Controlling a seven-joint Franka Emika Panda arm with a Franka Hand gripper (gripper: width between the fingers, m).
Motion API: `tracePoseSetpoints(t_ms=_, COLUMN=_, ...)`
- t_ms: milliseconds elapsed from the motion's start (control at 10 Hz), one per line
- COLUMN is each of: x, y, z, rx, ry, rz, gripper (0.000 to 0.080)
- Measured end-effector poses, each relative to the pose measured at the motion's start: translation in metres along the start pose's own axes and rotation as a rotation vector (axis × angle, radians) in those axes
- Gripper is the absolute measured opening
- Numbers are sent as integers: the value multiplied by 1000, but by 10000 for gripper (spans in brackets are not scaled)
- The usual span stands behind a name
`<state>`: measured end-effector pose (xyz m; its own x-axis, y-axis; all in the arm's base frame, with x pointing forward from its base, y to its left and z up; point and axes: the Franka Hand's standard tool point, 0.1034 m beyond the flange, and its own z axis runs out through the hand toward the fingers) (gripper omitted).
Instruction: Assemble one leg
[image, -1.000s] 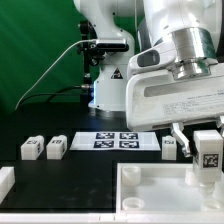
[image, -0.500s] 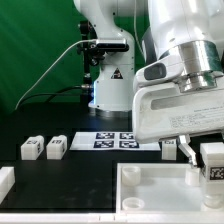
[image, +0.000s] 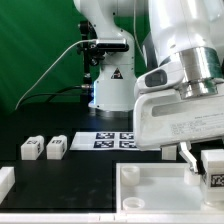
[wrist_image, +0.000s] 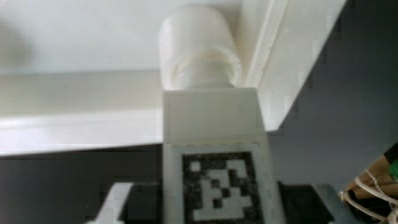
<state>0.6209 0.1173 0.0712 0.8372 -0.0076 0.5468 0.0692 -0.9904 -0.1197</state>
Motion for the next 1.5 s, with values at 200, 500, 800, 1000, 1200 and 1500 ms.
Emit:
tracePoseSetpoints(t_ms=200, x=-1, y=0, z=0, rx=-10, ry=13, rz=22, gripper=294)
tracePoseSetpoints(t_ms=500, x=-1, y=1, z=0, rx=-18, ry=14, rz=35, gripper=294)
tracePoseSetpoints(t_ms=800, x=-2, y=1, z=1, rx=-18, ry=7, rz=35, gripper=523)
tracePoseSetpoints(t_ms=1000, x=-2, y=1, z=1, rx=-18, ry=7, rz=35, gripper=609)
tracePoseSetpoints(t_ms=1200, x=-2, y=1, z=1, rx=-18, ry=7, rz=35, gripper=647)
tracePoseSetpoints(t_ms=1500, x=-2, y=1, z=1, rx=-18, ry=7, rz=35, gripper=649)
